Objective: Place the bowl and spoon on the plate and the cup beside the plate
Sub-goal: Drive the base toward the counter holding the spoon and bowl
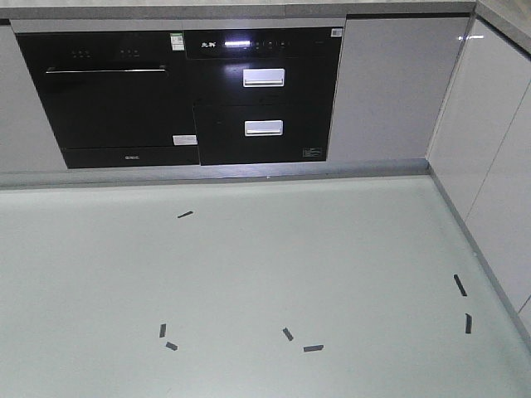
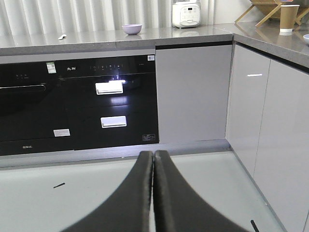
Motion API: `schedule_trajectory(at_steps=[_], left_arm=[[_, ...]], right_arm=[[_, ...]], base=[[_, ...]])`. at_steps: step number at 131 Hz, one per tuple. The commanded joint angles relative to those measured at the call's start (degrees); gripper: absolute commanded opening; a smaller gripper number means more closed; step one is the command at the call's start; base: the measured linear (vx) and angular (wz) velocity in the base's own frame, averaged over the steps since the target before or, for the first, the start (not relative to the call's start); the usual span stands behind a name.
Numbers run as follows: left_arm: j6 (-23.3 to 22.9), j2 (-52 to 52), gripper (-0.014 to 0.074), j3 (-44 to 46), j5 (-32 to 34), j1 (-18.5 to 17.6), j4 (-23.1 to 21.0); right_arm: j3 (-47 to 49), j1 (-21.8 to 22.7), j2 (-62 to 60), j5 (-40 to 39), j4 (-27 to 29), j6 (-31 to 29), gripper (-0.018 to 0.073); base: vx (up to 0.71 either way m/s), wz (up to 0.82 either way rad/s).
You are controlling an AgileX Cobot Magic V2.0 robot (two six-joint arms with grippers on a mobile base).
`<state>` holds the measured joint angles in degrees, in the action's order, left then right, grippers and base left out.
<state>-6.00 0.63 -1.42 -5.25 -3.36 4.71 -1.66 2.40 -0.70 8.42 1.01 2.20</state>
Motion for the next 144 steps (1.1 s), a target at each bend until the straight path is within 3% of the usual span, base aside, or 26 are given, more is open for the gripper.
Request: schedule_trajectory(at_steps=[1, 144], left_arm=[[-0.5, 0.9, -0.0006, -0.6, 3.9, 0.0, -0.4], [-0.5, 0.9, -0.0006, -0.6, 3.9, 0.0, -0.4]], right_arm=[[-0.4, 0.3, -0.1, -4.3, -0.5, -0.2, -0.0008], [-0.4, 0.3, -0.1, -4.3, -0.5, -0.2, -0.0008]], base=[[0.00, 0.00], [0.02, 0.00]])
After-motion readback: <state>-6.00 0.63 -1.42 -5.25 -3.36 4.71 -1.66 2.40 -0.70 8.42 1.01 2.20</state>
